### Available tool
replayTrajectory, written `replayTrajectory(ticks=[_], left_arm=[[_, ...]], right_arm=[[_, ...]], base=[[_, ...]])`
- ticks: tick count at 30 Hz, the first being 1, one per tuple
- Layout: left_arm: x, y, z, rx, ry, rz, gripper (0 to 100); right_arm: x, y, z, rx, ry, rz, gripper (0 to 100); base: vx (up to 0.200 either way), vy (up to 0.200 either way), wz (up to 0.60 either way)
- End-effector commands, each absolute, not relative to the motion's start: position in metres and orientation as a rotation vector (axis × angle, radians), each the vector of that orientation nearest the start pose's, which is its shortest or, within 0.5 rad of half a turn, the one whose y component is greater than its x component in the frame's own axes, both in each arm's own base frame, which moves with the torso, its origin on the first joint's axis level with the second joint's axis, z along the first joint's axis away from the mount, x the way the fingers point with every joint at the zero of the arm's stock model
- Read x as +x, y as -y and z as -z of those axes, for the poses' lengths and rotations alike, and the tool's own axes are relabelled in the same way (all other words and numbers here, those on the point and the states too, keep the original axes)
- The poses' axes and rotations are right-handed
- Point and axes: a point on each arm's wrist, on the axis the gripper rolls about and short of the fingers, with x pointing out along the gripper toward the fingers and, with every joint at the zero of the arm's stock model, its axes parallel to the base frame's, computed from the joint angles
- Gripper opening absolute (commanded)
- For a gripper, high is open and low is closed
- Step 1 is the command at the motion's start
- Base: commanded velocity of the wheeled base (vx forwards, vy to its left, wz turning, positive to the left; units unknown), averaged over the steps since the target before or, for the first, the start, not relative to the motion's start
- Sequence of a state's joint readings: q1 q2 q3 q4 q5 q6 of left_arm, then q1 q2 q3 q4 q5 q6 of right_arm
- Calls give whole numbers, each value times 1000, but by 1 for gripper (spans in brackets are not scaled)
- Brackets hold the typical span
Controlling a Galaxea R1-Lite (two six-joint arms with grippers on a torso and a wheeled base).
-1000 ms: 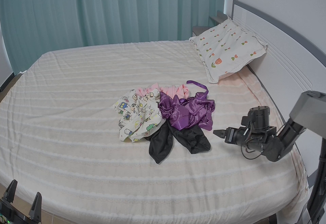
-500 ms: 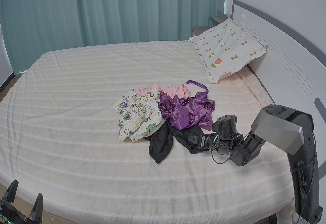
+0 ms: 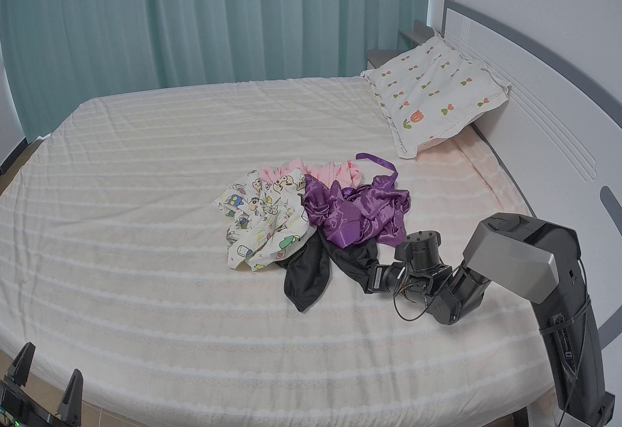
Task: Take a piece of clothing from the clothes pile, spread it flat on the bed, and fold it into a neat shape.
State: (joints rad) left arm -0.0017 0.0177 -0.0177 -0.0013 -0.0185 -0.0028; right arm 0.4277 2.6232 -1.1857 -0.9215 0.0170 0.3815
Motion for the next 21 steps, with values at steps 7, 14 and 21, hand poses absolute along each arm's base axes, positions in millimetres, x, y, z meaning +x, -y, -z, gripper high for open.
replayTrajectory(ticks=[7, 14, 21], left_arm=[[-23, 1, -76, 2, 5, 37, 100], [-30, 2, -135, -101, 77, 112, 100], [16, 6, -148, -111, -217, 275, 100]], right_arm=[[383, -172, 34, 439, -564, -334, 0], [357, -162, 34, 491, -540, -336, 0], [349, -159, 32, 535, -510, -340, 0]], base=[[0, 0, 0], [0, 0, 0], [0, 0, 0]])
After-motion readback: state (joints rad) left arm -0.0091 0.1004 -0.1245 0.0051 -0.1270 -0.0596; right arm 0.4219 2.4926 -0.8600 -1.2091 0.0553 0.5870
